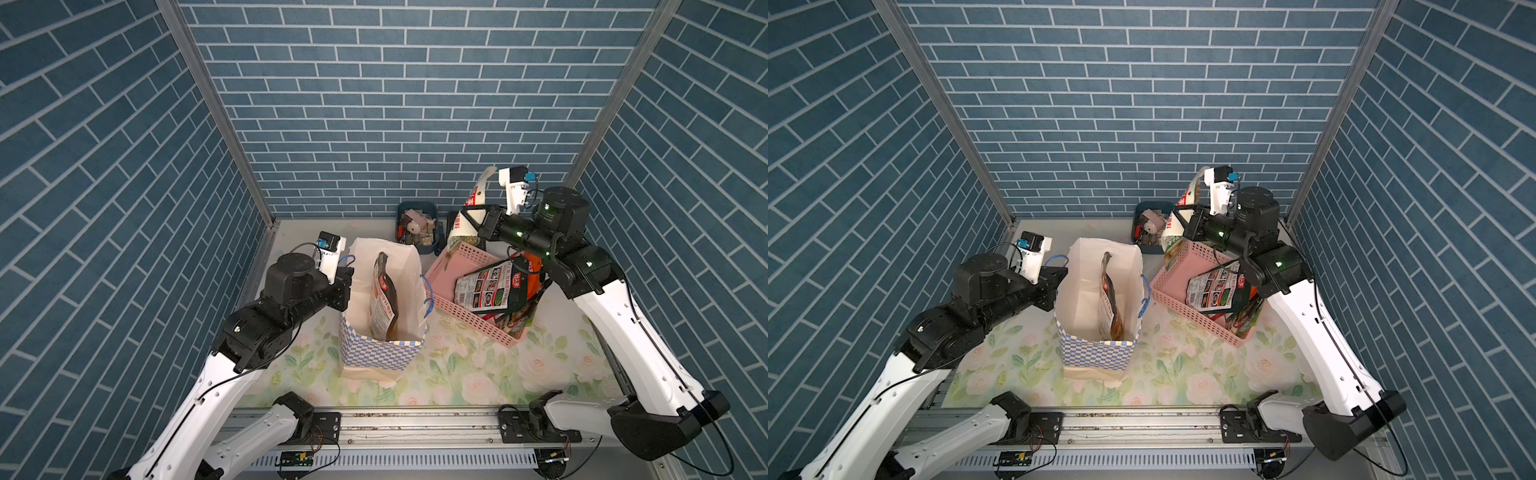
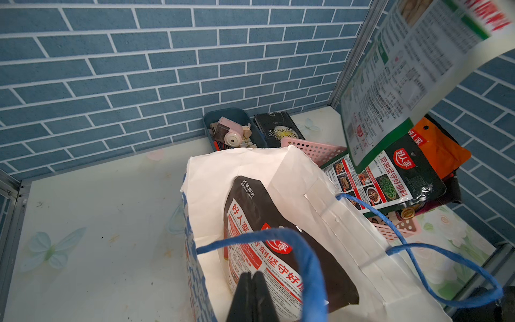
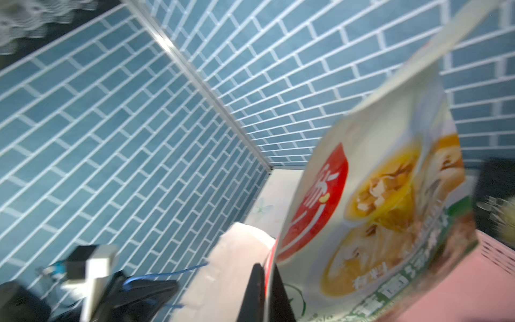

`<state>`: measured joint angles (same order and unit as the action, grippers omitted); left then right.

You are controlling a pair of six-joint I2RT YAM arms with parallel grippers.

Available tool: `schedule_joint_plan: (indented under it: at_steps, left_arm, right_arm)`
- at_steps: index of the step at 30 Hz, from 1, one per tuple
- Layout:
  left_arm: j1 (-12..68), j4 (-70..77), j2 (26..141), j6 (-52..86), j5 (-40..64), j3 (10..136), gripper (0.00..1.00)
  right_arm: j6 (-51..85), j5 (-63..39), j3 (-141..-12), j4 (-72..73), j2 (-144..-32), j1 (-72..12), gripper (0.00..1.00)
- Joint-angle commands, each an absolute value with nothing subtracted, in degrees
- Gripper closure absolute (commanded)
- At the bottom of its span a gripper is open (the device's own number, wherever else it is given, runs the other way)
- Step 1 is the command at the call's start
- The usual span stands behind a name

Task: Place the condiment packets inside the bag
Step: Place the condiment packet in the paper bag.

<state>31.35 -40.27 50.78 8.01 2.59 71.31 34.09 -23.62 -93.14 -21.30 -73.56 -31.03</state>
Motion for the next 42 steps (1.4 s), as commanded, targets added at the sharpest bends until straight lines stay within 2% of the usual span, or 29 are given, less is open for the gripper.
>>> schedule_joint_plan:
  at_steps: [1,14,35,42]
  left_arm:
    - [31.0,-37.9,50.5,8.5,2.3,70.7,1.00]
    - [31.0,-37.9,50.5,8.9,2.0,70.4,1.00]
    - [30.9,-38.0,50.8,9.1,1.5,70.5,1.00]
    - [31.0,-38.1,50.7,9.2,1.2,70.8,1.00]
  right_arm:
    - [32.4,-31.2,-97.0,-15.1,-75.9,-34.2,1.00]
    - [33.6,-40.8,-101.3,-8.2,-84.7,-44.9,1.00]
    - [30.1,-46.4,-106.4,-8.1,-87.2,-48.4,1.00]
    - [28.1,-42.7,-104.3,-10.9,-88.9,-48.4,1.00]
